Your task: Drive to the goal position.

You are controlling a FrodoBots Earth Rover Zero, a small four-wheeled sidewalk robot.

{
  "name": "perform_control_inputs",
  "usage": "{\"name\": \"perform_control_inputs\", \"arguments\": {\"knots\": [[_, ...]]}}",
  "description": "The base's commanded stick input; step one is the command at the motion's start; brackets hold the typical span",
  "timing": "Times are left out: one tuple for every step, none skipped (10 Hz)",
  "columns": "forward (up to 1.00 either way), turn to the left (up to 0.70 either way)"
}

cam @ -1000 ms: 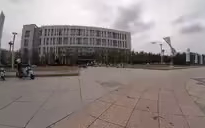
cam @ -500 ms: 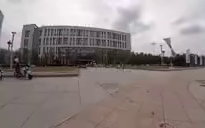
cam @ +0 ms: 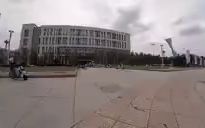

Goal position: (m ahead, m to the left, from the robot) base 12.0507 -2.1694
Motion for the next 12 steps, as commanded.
{"name": "perform_control_inputs", "arguments": {"knots": [[0.60,0.00],[0.60,0.00],[0.60,0.00],[0.60,0.00],[0.60,0.00],[0.60,0.00],[0.60,0.00],[0.60,0.00],[0.60,0.00],[0.60,0.00],[0.60,0.00],[0.60,0.00]]}}
